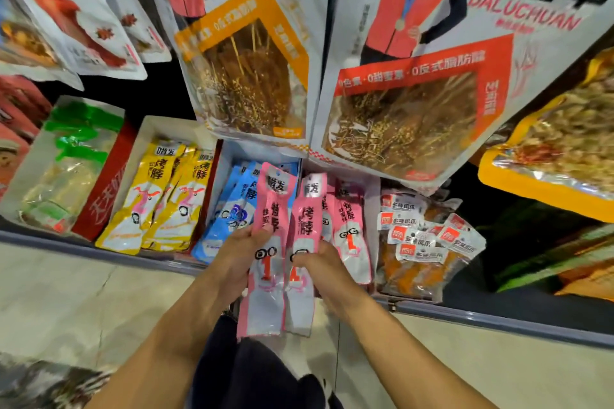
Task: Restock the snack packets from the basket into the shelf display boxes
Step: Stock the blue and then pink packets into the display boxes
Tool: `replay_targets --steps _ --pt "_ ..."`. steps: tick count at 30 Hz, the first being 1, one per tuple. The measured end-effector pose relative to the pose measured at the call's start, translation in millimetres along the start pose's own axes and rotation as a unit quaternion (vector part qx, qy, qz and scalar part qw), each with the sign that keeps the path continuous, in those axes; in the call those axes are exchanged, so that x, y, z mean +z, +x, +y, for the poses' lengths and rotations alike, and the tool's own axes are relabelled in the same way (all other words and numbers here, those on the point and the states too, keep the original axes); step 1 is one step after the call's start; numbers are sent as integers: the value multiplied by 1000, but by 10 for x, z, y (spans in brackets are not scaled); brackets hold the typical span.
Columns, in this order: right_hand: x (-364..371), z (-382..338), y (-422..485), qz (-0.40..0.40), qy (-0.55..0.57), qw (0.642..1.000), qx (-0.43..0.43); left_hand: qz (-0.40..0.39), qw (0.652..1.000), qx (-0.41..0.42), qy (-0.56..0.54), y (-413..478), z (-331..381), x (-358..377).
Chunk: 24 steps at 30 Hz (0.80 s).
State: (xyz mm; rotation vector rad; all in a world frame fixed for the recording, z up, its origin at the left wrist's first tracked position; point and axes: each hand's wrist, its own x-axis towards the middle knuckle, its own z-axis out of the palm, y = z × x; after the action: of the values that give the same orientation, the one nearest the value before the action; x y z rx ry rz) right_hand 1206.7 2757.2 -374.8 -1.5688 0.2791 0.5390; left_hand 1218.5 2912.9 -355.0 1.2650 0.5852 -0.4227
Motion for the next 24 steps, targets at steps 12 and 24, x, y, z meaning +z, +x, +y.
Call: replay_targets --steps 12,24 --pt "-780 113 603 208 -500 839 -46 96 995 35 0 116 -138 -148" --pt "-354 -9 286 154 -395 899 -109 81 996 23 -24 127 -122 -132"
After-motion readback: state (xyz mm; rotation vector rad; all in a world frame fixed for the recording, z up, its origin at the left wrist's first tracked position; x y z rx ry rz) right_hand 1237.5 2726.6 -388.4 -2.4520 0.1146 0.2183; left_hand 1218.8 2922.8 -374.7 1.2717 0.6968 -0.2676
